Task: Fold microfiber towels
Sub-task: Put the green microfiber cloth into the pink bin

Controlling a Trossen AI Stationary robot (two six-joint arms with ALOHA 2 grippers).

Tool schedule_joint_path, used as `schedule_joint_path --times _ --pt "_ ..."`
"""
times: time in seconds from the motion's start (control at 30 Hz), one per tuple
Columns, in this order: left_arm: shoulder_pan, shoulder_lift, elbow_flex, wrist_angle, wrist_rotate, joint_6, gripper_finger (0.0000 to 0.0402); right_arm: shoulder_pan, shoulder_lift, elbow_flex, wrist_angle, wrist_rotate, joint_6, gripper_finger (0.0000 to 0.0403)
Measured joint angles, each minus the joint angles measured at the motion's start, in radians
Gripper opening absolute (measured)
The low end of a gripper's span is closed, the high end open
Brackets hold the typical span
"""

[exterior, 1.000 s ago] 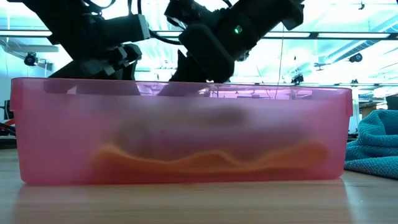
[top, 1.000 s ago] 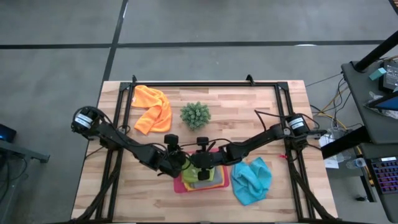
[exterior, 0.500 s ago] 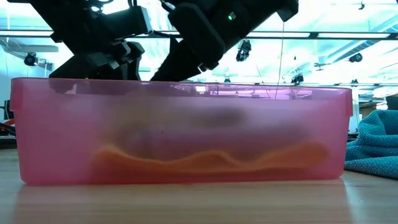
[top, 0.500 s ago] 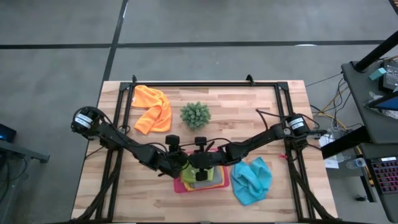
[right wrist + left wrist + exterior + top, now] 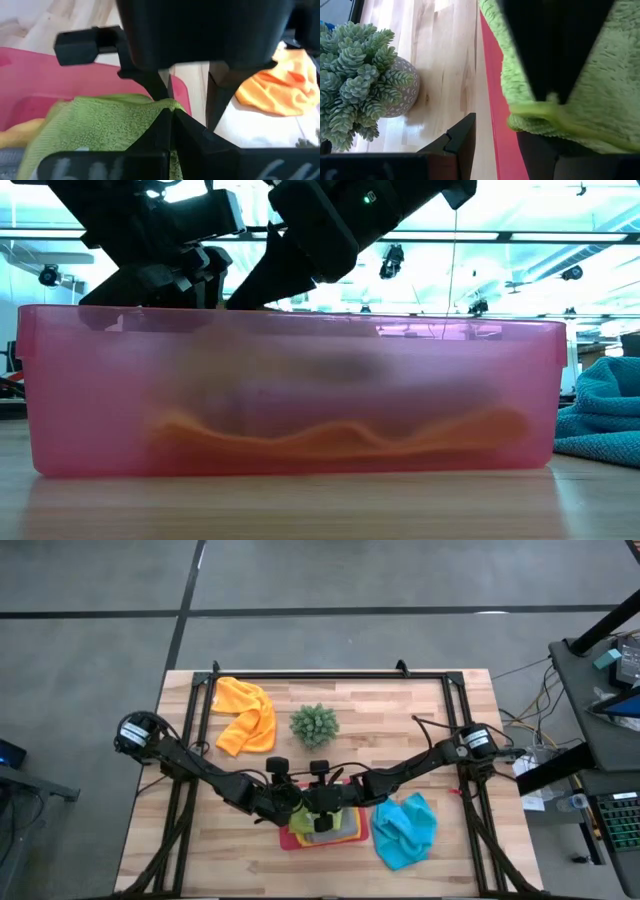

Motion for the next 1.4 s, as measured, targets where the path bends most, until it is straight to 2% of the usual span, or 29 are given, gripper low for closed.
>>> schedule_joint_path --times 0.27,0.67,0.87,1.27,1.4 --pt "0.001 -0.008 0.012 -0.002 -0.016 -0.006 0.0125 -0.002 0.005 -0.006 0.005 -0.027 0.027 0.0023" --pt "0.001 -0.072 0.013 -0.013 -0.013 -0.002 0.0175 -0.026 0.006 -0.034 0.0 -0.017 0.057 0.0136" --pt "0.0 -0.108 0.014 -0.048 0.002 -0.003 0.0183 -0.025 -0.003 -0.034 -0.005 -0.017 0.056 0.017" --pt "-0.001 -0.129 0.014 -0.056 0.057 -0.006 0.0183 -0.011 -0.057 -0.035 -0.067 -0.018 0.069 0.018" --pt "-0.001 -0.129 0.014 -0.057 0.058 -0.054 0.0183 0.004 -0.076 -0.035 -0.082 -0.018 0.067 0.0175"
